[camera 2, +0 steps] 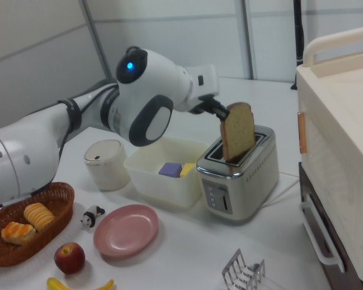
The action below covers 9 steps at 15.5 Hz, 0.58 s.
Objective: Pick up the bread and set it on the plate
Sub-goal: 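Carry the held toast slice over to the pink plate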
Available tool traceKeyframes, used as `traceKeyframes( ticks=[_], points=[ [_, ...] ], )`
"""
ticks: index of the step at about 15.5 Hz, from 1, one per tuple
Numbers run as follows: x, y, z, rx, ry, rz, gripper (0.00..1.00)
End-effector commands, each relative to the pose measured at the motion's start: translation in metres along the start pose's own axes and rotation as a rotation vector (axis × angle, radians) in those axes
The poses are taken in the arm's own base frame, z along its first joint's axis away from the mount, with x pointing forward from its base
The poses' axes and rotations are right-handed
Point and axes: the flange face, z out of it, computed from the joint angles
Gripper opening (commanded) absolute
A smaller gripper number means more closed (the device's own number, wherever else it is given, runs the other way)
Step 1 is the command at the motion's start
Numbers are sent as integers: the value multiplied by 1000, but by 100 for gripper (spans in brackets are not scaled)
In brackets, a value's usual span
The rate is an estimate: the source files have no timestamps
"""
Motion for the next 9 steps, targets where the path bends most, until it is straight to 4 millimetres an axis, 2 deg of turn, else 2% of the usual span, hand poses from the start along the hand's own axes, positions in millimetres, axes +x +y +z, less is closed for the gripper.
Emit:
traceKeyframes(
  ticks=[1,5,9],
  points=[
    [20,-6,-33,24,64,91,0],
    [37,-12,-80,38,102,93,0],
    [36,-8,-103,10,-14,70,0]
  ],
)
